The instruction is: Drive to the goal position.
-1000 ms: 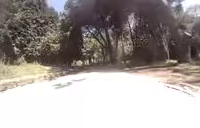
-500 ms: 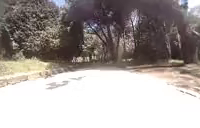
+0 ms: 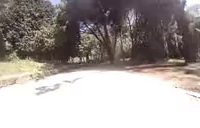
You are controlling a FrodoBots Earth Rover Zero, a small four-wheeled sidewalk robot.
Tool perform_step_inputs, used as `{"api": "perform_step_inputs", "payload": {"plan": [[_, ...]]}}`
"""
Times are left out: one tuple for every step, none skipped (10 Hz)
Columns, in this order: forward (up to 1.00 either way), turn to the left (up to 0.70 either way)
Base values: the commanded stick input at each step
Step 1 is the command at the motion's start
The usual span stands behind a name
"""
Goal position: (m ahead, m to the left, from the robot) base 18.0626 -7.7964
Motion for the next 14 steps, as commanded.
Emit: {"api": "perform_step_inputs", "payload": {"plan": [[0.85, 0.00], [0.85, 0.00], [0.85, 0.00], [0.85, 0.00], [0.85, 0.00], [0.85, 0.00], [0.85, 0.00], [0.85, 0.00], [0.85, 0.00], [0.85, 0.00], [0.85, 0.00], [0.85, 0.00], [0.85, 0.00], [0.85, 0.00]]}}
